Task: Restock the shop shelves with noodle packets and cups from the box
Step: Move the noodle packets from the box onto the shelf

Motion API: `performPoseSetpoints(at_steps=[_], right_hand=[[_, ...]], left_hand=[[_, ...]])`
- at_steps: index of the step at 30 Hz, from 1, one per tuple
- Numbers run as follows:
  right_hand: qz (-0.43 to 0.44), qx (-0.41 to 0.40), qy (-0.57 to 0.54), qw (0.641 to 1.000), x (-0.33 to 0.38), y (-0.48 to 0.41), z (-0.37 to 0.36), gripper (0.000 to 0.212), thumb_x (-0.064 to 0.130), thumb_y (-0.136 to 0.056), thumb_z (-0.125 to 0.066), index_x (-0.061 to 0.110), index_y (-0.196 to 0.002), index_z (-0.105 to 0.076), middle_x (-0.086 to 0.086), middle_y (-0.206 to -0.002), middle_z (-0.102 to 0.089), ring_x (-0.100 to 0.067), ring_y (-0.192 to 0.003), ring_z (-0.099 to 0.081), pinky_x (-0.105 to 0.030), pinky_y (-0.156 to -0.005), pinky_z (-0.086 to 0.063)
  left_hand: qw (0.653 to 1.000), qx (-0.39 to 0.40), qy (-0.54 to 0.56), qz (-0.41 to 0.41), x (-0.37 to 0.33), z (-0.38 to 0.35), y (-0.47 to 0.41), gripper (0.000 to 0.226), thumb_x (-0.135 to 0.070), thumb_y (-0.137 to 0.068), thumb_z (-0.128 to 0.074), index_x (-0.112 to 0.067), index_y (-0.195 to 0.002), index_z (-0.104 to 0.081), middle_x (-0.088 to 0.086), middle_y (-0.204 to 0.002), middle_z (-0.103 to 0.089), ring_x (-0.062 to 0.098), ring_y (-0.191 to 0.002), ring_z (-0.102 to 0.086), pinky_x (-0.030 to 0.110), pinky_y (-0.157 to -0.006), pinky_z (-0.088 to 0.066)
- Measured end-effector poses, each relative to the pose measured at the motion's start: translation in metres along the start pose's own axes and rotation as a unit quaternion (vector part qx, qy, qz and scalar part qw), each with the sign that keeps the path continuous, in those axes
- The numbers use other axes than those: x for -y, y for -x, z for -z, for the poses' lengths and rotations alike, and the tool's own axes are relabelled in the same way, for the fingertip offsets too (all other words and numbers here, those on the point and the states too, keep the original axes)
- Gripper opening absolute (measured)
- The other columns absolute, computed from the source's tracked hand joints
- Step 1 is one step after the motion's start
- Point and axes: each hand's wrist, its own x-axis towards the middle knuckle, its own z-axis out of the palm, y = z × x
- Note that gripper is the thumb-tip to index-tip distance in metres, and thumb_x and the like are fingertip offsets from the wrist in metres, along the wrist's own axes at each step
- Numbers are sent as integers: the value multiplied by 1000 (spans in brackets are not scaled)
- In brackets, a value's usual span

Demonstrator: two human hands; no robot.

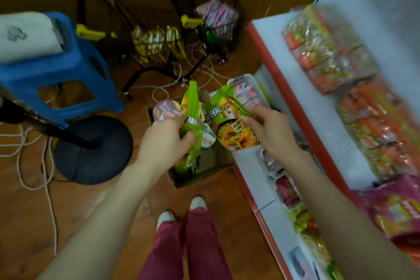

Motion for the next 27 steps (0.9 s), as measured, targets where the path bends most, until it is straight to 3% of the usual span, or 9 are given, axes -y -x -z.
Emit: performPoseSetpoints(at_steps=[4,8,11,17,19,22,25,27], right_hand=[[43,-95,8,995,41,19,73,14,21,-89,-59,8,-90,-66,-12,-82,-66,-27,-78,-58,-35,-66,-41],[84,-168,22,982,77,36,144,15,20,-91,-55,13,-77,-58,3,-66,-51,-21,-69,-48,-32,-60,-30],[105,-250,24,962,99,49,195,20,24,-88,-51,7,-82,-61,5,-68,-46,-17,-69,-44,-24,-59,-22],[90,-330,1,940,116,70,278,11,19,-91,-55,10,-85,-60,1,-72,-53,-17,-73,-47,-24,-61,-29],[95,-355,5,930,116,74,302,9,17,-90,-56,12,-83,-58,6,-67,-50,-15,-68,-45,-15,-57,-31],[80,-377,14,923,111,75,333,11,18,-92,-53,11,-83,-55,9,-64,-46,-11,-61,-43,-9,-55,-31],[65,-399,13,915,99,72,362,15,20,-94,-49,11,-82,-48,10,-64,-41,-19,-69,-41,-27,-54,-24],[44,-418,3,907,89,65,381,14,20,-95,-47,10,-86,-47,7,-69,-41,-19,-76,-40,-28,-59,-18]], left_hand=[[994,-57,30,-84,-46,62,7,46,-24,-80,-58,-18,-49,-24,-1,-43,-26,14,-40,-29,30,-45,-19],[979,-123,78,-143,-95,121,10,43,-32,-76,-54,-14,-49,-26,0,-45,-24,13,-41,-24,26,-44,-19],[964,-166,103,-179,-129,158,9,39,-33,-72,-53,-5,-50,-37,7,-46,-33,15,-43,-26,22,-43,-24],[941,-212,114,-239,-191,207,4,41,-28,-80,-57,3,-55,-46,5,-48,-39,17,-47,-33,18,-46,-29],[933,-227,115,-255,-210,216,2,38,-22,-83,-60,5,-59,-51,7,-50,-43,17,-48,-36,18,-48,-30],[926,-236,124,-267,-236,225,-7,35,-23,-82,-61,6,-63,-55,17,-57,-53,23,-53,-42,22,-48,-29],[919,-237,153,-277,-261,227,-23,43,-38,-71,-52,4,-69,-60,24,-66,-60,35,-62,-56,39,-59,-45],[913,-233,169,-288,-278,227,-34,50,-43,-68,-49,5,-73,-61,27,-69,-61,30,-59,-54,43,-60,-44]])
